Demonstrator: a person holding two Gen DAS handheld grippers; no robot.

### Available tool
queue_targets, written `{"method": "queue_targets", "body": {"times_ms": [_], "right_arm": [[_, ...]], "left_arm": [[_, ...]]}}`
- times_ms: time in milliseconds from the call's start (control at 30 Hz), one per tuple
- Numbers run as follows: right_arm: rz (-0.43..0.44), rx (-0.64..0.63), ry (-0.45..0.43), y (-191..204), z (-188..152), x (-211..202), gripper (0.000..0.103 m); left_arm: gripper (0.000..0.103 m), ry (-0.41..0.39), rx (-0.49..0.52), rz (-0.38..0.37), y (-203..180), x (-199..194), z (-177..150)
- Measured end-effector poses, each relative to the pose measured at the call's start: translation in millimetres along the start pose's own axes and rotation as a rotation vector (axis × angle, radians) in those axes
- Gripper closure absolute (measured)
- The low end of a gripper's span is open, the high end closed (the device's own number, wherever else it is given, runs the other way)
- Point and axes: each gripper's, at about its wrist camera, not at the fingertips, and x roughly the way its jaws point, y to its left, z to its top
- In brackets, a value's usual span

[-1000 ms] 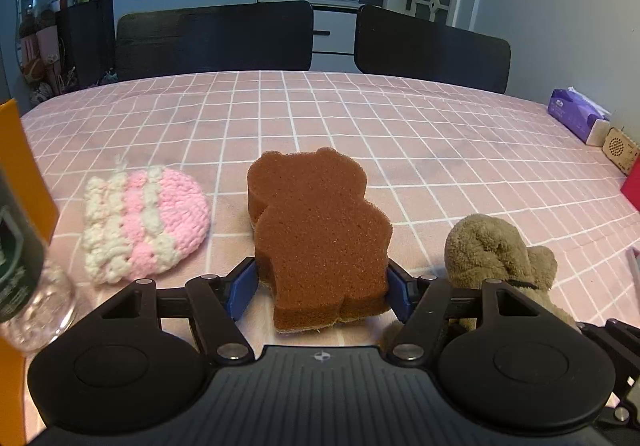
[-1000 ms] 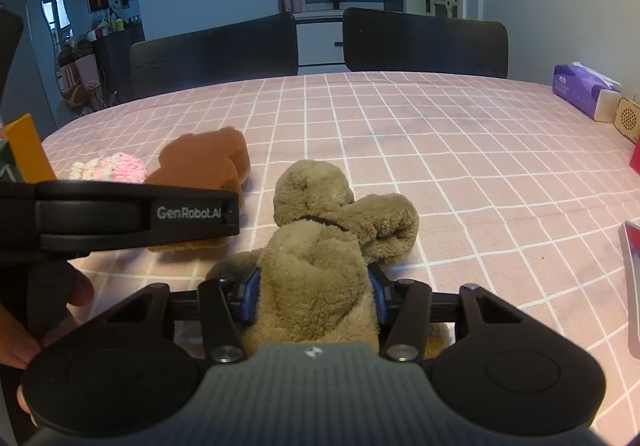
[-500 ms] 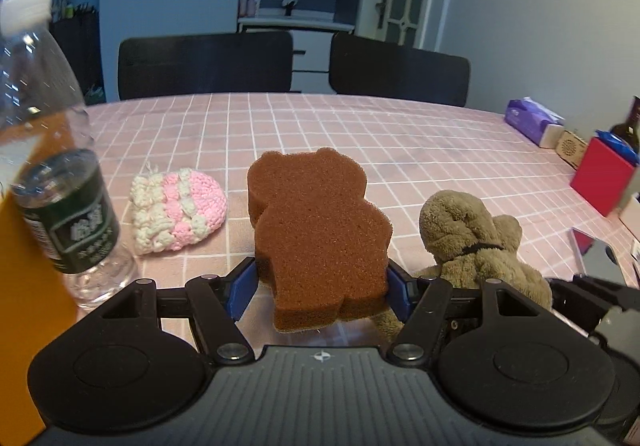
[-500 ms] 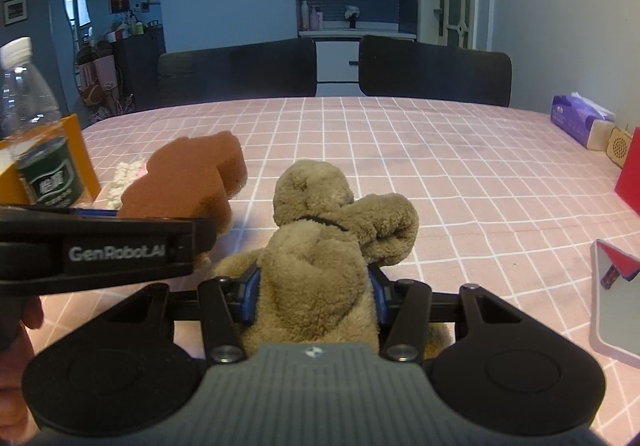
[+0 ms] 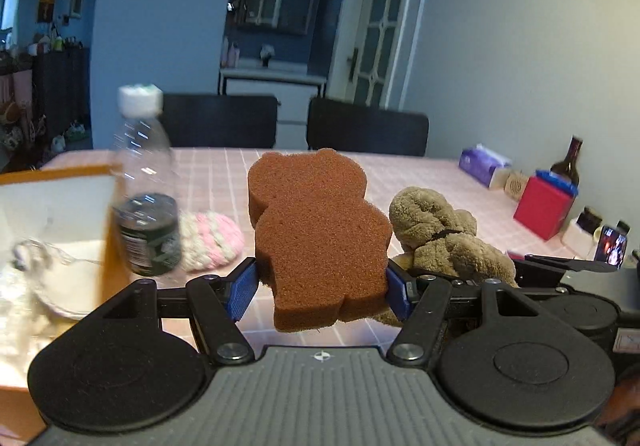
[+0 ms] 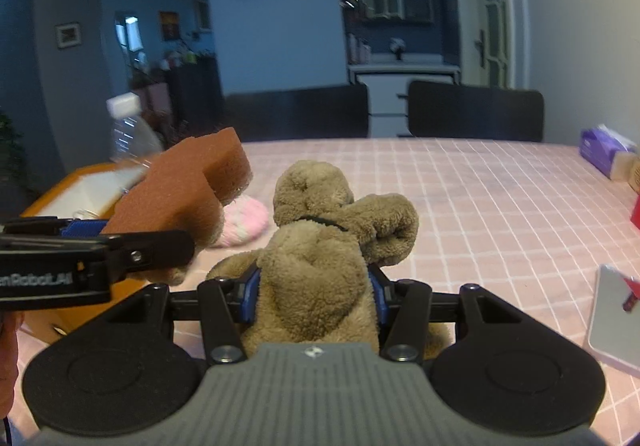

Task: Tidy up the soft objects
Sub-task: 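Carry the sponge and plush toy over the orange box with both grippers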

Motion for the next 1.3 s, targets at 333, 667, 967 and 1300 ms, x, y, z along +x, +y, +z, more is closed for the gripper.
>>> {"method": "queue_targets", "body": {"times_ms": [333, 667, 967, 1300], "right_arm": [[0.214, -0.106, -0.054, 64.4, 26.9, -26.3, 0.052], [0.397, -0.337, -0.076, 159.1, 54.1, -15.9, 0.052], [0.398, -0.512, 0.027, 231.8, 82.6, 49.3, 0.051], [0.275, -0.721, 0.168, 280.2, 88.6, 146.4, 0.05]], "left_arm": [[0.028, -0.065, -0.014, 0.086, 54.9, -70.7, 2.5], [0.028, -0.017, 0.087, 0.262, 109.8, -92.7, 20.8], [0.028, 0.141, 0.247, 0.345, 158.4, -63.6, 40.5], [0.028, 0.273, 0.434, 0.372, 182.0, -2.5, 27.8]]}}
